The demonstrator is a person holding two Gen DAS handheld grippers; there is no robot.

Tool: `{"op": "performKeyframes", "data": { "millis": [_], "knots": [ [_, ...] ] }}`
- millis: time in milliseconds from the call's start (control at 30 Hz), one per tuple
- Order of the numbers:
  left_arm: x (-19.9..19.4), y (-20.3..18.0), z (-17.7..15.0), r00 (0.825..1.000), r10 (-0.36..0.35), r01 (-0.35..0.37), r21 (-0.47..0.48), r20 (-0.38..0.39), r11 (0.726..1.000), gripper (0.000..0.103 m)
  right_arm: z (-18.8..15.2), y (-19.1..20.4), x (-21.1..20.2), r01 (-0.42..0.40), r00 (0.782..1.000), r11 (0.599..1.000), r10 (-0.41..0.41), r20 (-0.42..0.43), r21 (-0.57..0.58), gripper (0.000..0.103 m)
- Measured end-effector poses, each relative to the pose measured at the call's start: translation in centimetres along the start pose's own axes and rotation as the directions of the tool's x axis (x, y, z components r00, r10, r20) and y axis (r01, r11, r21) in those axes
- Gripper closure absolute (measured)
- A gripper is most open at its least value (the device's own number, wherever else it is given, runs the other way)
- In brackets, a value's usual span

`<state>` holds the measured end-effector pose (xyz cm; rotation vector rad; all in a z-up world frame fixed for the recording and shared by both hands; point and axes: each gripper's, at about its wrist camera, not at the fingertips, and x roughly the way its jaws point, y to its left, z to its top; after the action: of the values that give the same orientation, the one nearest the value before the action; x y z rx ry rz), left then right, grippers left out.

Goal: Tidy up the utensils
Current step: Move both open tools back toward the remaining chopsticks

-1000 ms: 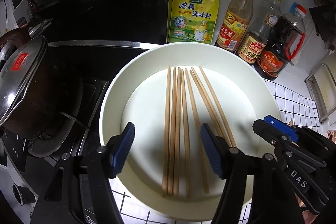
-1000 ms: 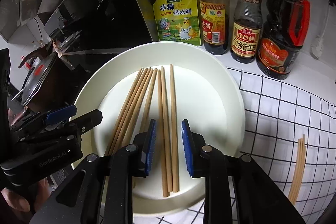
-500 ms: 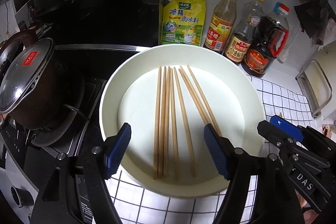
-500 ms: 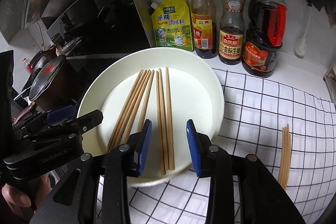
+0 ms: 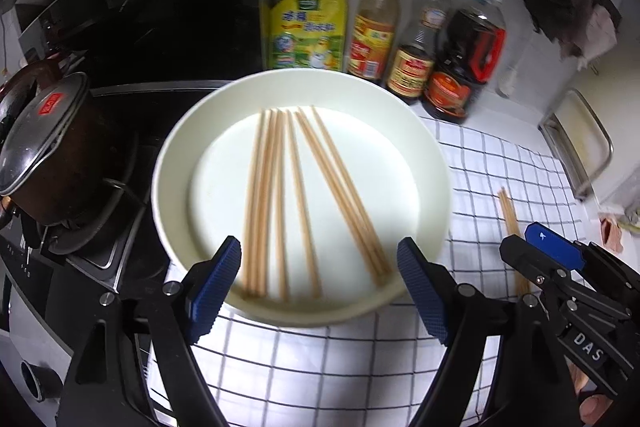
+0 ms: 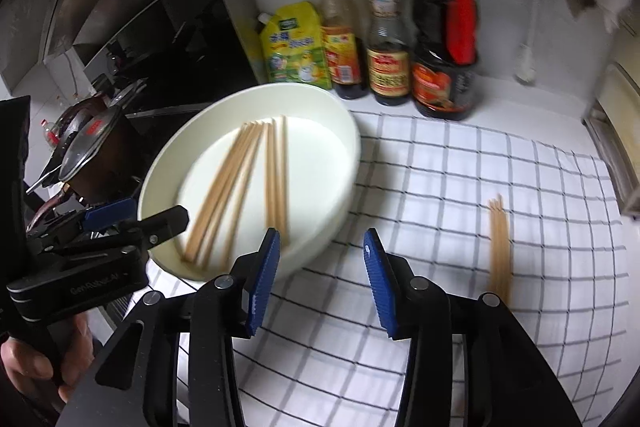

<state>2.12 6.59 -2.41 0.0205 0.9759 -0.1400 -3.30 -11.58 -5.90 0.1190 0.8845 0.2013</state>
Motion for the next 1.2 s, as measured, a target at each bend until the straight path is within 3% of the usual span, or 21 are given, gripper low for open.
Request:
{"op": "performKeyframes", "data": {
  "millis": [300,667,1200],
  "knots": [
    [-0.2,-5.1,-1.5,0.998,-0.065,0.065,0.051,0.005,0.997,0.022,-4.0,-6.7,-0.9,0.111,0.993,0.991,-0.109,-0.04,0.073,0.058],
    [1.7,-11.4,-3.5,0.991,-0.123,0.128,0.113,-0.046,0.985,0.021,-7.4,-13.5,0.2,0.247,0.964,0.965,-0.236,-0.127,0.086,0.056],
    [5.1,-14.8,-4.9,0.99,-0.094,0.107,0.139,-0.102,0.984,0.021,-8.0,-15.8,3.8,0.239,0.962,0.97,-0.229,-0.149,0.052,0.056]
  ]
}}
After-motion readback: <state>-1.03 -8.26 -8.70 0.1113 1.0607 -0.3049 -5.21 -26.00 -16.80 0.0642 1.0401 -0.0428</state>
